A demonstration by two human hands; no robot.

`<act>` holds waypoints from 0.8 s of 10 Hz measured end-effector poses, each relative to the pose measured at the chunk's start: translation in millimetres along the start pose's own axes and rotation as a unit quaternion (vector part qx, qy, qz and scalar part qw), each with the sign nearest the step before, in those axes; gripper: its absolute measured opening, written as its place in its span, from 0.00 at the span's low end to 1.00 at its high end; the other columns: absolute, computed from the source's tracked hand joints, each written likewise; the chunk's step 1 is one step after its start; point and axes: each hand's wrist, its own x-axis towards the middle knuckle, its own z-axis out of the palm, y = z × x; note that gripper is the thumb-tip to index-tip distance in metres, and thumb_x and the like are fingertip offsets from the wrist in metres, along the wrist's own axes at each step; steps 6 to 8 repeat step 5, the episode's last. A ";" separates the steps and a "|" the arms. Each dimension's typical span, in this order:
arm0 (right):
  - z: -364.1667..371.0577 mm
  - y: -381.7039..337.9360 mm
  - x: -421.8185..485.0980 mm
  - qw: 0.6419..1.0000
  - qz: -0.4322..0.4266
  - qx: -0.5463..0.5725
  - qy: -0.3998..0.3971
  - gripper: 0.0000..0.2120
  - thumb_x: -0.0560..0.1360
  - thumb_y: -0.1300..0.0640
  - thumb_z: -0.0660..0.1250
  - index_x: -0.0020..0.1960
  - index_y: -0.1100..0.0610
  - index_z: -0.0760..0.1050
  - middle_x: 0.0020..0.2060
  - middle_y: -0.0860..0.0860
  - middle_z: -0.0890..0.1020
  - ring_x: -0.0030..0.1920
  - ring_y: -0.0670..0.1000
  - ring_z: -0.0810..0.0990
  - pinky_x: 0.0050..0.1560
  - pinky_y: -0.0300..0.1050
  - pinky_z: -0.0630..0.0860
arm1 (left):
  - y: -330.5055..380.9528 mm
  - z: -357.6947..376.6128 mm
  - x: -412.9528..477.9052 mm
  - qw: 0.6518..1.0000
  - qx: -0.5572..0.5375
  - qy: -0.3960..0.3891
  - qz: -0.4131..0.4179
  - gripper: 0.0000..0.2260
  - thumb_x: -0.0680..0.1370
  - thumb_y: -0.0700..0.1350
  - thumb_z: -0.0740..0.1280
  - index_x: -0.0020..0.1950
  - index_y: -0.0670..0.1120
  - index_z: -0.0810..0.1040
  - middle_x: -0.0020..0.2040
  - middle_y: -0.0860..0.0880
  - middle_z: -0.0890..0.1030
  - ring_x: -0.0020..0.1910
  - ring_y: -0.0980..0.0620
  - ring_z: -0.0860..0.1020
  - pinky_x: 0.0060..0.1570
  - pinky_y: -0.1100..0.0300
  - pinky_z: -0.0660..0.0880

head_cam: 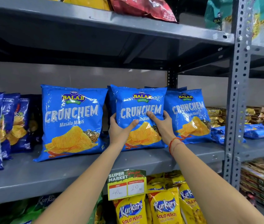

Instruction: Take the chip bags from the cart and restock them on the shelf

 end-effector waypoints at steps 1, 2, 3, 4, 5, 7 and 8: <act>1.9 -2.5 -10.1 0.995 -0.015 -0.087 0.042 0.30 0.66 0.44 0.76 0.62 0.55 0.73 0.52 0.44 0.81 0.56 0.48 0.79 0.59 0.47 0.76 | 1.9 -0.4 -8.2 0.996 0.076 0.025 0.046 0.41 0.64 0.55 0.77 0.70 0.48 0.60 0.65 0.47 0.71 0.60 0.50 0.71 0.53 0.59 0.68; 1.2 -12.0 -23.5 0.983 -0.059 -0.150 0.084 0.38 0.66 0.41 0.74 0.70 0.55 0.66 0.59 0.47 0.75 0.61 0.47 0.71 0.62 0.44 0.70 | 6.9 -2.4 -20.5 0.979 0.155 0.043 0.126 0.39 0.68 0.51 0.75 0.72 0.47 0.57 0.68 0.43 0.65 0.67 0.46 0.67 0.60 0.51 0.70; -0.7 -34.2 -44.8 0.976 -0.104 -0.149 0.122 0.35 0.68 0.43 0.74 0.69 0.56 0.67 0.59 0.51 0.75 0.59 0.49 0.74 0.57 0.41 0.72 | 16.3 -10.1 -30.1 0.952 0.216 0.056 0.208 0.35 0.72 0.49 0.71 0.73 0.46 0.56 0.70 0.42 0.64 0.69 0.45 0.65 0.64 0.46 0.69; -8.1 -69.6 -63.1 0.973 -0.145 -0.112 0.136 0.23 0.71 0.47 0.72 0.61 0.53 0.72 0.55 0.50 0.77 0.53 0.47 0.77 0.47 0.34 0.71 | 24.5 -22.1 -24.7 0.916 0.270 0.054 0.291 0.32 0.75 0.50 0.66 0.74 0.43 0.57 0.74 0.42 0.62 0.73 0.44 0.61 0.68 0.46 0.64; -22.4 -113.4 -85.7 0.957 -0.225 -0.080 0.166 0.13 0.71 0.50 0.73 0.53 0.51 0.76 0.50 0.51 0.80 0.43 0.37 0.78 0.42 0.30 0.73 | 35.9 -37.1 -16.3 0.863 0.353 0.062 0.355 0.32 0.77 0.52 0.62 0.75 0.42 0.54 0.77 0.42 0.57 0.76 0.44 0.55 0.71 0.47 0.58; -22.4 -113.4 -85.7 0.957 -0.225 -0.080 0.166 0.13 0.71 0.50 0.73 0.53 0.51 0.76 0.50 0.51 0.80 0.43 0.37 0.78 0.42 0.30 0.73 | 35.9 -37.1 -16.3 0.863 0.353 0.062 0.355 0.32 0.77 0.52 0.62 0.75 0.42 0.54 0.77 0.42 0.57 0.76 0.44 0.55 0.71 0.47 0.58; -22.4 -113.4 -85.7 0.957 -0.225 -0.080 0.166 0.13 0.71 0.50 0.73 0.53 0.51 0.76 0.50 0.51 0.80 0.43 0.37 0.78 0.42 0.30 0.73 | 35.9 -37.1 -16.3 0.863 0.353 0.062 0.355 0.32 0.77 0.52 0.62 0.75 0.42 0.54 0.77 0.42 0.57 0.76 0.44 0.55 0.71 0.47 0.58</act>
